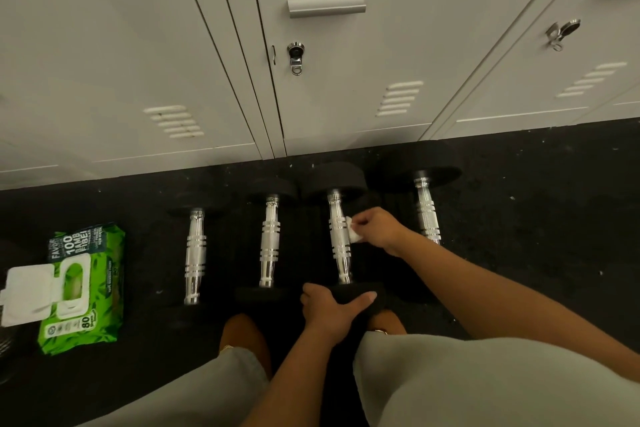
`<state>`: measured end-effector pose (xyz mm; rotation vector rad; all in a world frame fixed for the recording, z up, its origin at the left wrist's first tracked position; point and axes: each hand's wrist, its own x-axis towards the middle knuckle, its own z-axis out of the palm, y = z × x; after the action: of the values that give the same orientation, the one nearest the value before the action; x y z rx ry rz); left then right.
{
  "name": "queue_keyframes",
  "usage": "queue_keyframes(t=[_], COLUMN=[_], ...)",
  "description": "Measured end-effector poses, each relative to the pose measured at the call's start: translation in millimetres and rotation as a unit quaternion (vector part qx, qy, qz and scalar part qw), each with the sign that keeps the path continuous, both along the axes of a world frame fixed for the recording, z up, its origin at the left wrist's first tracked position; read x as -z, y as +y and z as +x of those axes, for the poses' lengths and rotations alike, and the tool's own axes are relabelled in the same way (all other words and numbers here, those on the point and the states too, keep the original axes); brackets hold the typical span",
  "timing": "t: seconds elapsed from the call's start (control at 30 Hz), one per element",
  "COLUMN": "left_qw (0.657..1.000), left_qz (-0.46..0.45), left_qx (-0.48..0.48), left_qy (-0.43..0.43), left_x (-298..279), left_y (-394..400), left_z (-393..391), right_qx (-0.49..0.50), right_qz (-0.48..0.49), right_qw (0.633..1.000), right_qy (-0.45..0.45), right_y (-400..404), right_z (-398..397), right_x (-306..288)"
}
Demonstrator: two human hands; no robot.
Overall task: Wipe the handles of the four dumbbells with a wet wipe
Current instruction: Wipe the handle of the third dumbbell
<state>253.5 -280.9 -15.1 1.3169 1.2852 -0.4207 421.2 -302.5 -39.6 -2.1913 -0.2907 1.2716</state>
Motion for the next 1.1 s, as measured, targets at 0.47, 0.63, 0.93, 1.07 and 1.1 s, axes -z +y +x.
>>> queue_keyframes(t=[0.47, 0.63, 0.93, 1.07, 1.1], left_qw=[1.000, 1.000, 1.000, 1.000, 1.000], left_qz=[-0.005, -0.003, -0.006, -0.010, -0.008], left_qx=[0.004, 0.000, -0.001, 0.000, 0.000], left_qy=[-0.001, 0.006, 0.001, -0.001, -0.001], left_x=[2, 3, 2, 1, 1], left_y=[0, 0, 1, 0, 0], left_z=[-1, 0, -1, -2, -2], right_qx=[0.009, -0.044, -0.117, -0.143, -0.160], right_qz=[-0.016, -0.050, -0.132, -0.152, -0.161], right_qw=[1.000, 0.997, 0.982, 0.977, 0.973], right_qy=[0.005, 0.038, 0.069, 0.052, 0.052], right_y=[-7, -15, -7, -1, -2], right_z=[-9, -14, -17, -16, -18], right_x=[8, 10, -1, -5, -6])
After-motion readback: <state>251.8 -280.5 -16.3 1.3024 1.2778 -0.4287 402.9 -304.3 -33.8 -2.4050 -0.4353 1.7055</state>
